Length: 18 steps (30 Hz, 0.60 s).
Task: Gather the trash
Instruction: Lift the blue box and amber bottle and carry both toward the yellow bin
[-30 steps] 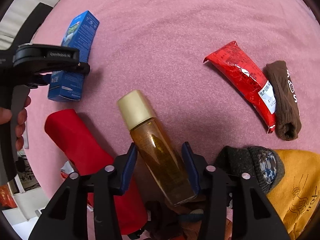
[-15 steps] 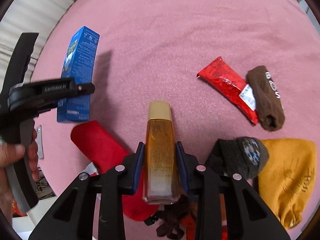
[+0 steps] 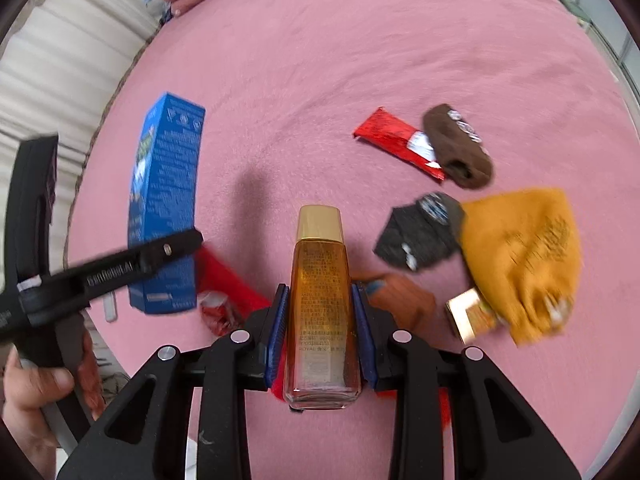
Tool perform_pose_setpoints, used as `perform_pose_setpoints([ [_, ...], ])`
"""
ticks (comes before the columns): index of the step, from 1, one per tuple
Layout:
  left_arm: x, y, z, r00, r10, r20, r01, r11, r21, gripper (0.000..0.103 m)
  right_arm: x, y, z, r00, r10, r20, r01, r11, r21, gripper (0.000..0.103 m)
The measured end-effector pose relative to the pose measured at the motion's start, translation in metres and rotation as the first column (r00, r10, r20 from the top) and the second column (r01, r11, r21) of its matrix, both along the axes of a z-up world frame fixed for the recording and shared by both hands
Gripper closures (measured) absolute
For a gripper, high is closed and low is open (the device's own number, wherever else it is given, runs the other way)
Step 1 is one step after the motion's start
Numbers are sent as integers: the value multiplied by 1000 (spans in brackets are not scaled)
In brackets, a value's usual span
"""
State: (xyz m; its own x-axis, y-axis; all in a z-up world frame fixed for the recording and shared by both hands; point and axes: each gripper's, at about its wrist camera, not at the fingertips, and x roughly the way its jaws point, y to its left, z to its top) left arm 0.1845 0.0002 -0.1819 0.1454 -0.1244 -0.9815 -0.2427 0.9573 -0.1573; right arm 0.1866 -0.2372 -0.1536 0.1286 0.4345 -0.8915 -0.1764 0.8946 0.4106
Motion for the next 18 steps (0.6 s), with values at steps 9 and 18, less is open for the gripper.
perform_pose_setpoints([
  [9,-52,-74,18,988,-152,4,152,988,-38,56,-47,-71,15,986,-168,1,167,984,64,72],
  [18,-86,-178,26,943,-331,-7,330,942,-66,56,-92,-163,26,943,-331,19,329,941,73,72],
])
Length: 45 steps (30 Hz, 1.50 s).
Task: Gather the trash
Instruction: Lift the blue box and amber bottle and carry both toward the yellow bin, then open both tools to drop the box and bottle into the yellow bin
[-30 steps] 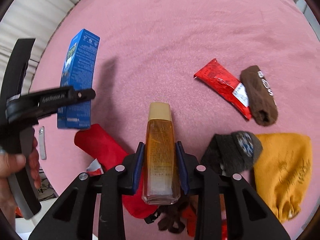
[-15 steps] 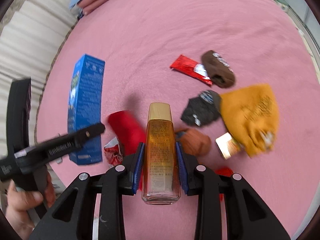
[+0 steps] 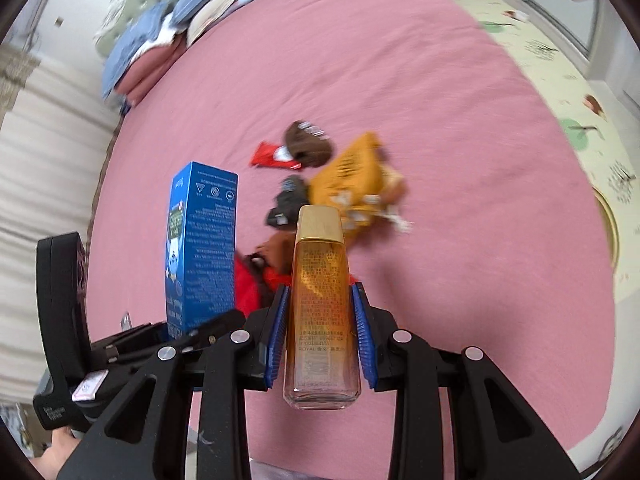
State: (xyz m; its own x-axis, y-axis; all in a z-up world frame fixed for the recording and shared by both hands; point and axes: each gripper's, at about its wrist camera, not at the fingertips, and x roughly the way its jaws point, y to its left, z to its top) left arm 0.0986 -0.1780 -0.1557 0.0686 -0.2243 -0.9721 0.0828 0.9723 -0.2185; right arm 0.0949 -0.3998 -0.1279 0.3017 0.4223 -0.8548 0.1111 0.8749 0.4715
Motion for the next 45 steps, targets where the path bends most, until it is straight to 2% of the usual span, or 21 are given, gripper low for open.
perform_pose_setpoints([
  [11,-20,-152,5,981,-193,-12,193,981,-11,56,-51,-147,6,984,-178,-18,178,984,-7,72],
  [20,-31,-280,-7,944,-327,-40,326,945,-35,56,-85,-253,-8,950,-310,-47,310,951,-11,72],
  [25,-35,-344,-20,921,-384,-64,382,923,-43,56,-101,-309,-19,919,-390,-66,390,921,-12,72],
  [29,-34,-383,-29,908,-410,-88,407,912,-59,56,-107,-345,-30,896,-436,-84,437,900,-5,72],
  [33,-27,-418,-40,906,-408,-117,395,911,-118,56,-107,-381,-39,875,-475,-88,476,879,-9,72],
  [37,-21,-449,-42,900,-423,-104,403,900,-166,56,-101,-417,-38,855,-515,-58,515,857,-5,72],
  [39,-17,-464,-39,897,-434,-82,415,892,-179,46,-96,-431,-38,854,-519,-50,520,854,13,71],
  [40,-13,-470,-37,895,-439,-74,423,890,-168,25,-94,-442,-36,840,-541,-44,542,840,23,70],
  [41,-10,-474,-37,894,-443,-70,429,890,-152,19,-93,-450,-35,830,-557,-38,558,829,33,61],
  [43,-3,-479,-37,895,-441,-64,435,896,-93,19,-91,-463,-34,817,-576,-29,577,815,57,57],
  [45,2,-476,-37,897,-435,-73,430,900,-73,19,-87,-471,-32,812,-583,-21,584,810,55,57],
])
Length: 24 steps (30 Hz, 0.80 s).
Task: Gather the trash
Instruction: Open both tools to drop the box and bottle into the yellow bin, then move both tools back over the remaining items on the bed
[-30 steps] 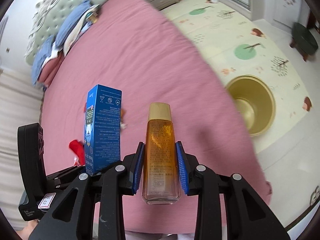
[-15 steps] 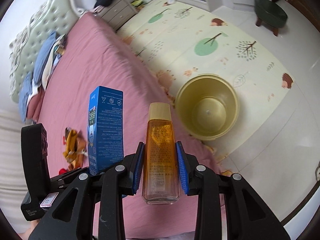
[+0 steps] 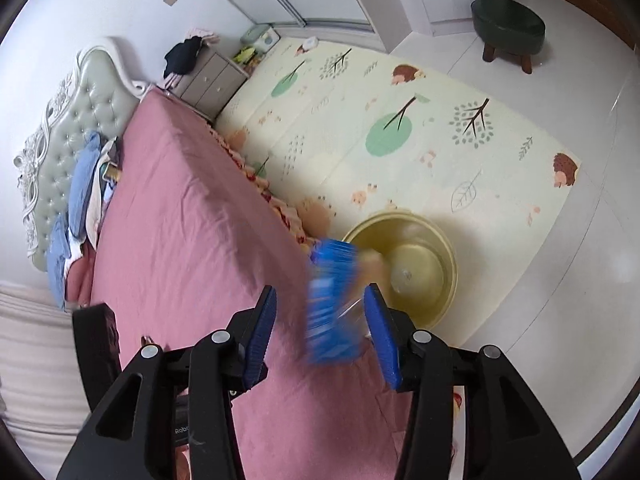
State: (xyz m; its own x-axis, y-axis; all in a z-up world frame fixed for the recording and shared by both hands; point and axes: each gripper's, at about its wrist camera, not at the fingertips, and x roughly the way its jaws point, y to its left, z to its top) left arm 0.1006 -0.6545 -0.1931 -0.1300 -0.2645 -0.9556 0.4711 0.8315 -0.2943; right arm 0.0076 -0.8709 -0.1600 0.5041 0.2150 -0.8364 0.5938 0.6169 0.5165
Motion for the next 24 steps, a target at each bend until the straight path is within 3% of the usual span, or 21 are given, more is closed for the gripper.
perform_pose_setpoints([
  [6,8,21,10,999,30,18,-30,1000,5,18,7,5,0,1000,21,3,-21,1000,21,57],
  [12,5,52,28,997,60,42,-60,998,7,18,14,39,5,996,85,4,-85,996,33,57],
  [24,-10,163,40,975,207,78,-208,978,11,18,38,149,30,955,295,31,-296,955,24,57],
])
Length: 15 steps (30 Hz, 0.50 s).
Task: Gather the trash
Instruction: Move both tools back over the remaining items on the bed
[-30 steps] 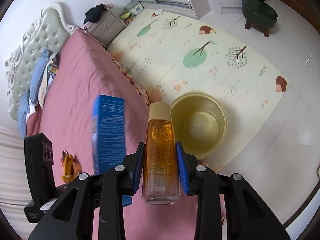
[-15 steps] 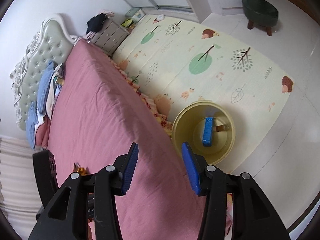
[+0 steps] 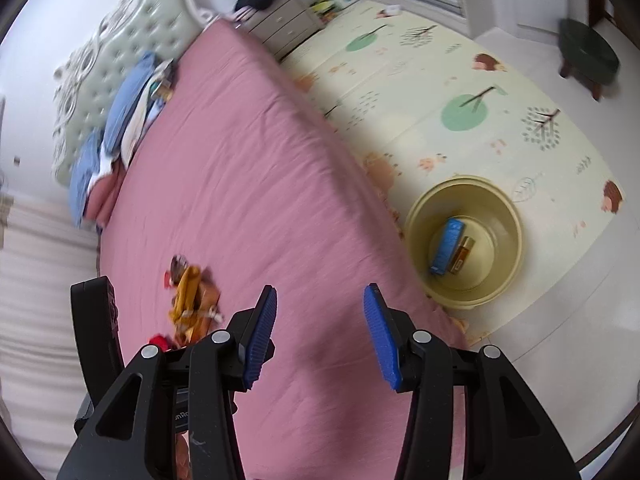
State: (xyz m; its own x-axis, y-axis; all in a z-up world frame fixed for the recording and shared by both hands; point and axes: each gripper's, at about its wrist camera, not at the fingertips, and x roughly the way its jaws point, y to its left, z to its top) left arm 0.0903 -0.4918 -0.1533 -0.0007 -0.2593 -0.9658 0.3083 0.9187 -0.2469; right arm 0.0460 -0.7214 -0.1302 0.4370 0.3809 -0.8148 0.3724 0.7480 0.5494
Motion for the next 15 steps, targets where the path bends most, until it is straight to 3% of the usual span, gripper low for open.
perform_pose_setpoints([
  [15,-9,184,-2,967,254,0,-254,967,21,18,28,165,8,968,251,-6,-251,968,-3,57],
])
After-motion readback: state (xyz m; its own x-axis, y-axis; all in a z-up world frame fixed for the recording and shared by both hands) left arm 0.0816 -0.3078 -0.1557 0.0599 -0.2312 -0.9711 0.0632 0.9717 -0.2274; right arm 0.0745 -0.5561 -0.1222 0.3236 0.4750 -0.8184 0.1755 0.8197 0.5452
